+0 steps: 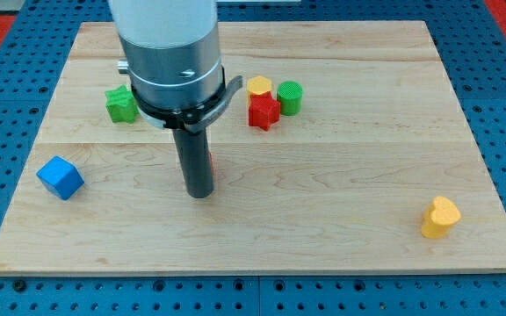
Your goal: Push the red circle to the center
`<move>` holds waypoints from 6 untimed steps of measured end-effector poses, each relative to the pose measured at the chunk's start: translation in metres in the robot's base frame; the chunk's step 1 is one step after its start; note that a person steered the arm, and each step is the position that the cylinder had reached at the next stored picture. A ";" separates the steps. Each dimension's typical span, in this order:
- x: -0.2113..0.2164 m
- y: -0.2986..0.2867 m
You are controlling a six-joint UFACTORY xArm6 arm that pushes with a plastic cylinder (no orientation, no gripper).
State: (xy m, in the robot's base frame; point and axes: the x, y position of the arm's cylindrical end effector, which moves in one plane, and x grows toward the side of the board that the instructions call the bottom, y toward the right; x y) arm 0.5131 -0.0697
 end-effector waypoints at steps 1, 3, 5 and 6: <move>-0.033 -0.006; -0.077 -0.061; -0.092 -0.037; -0.111 -0.036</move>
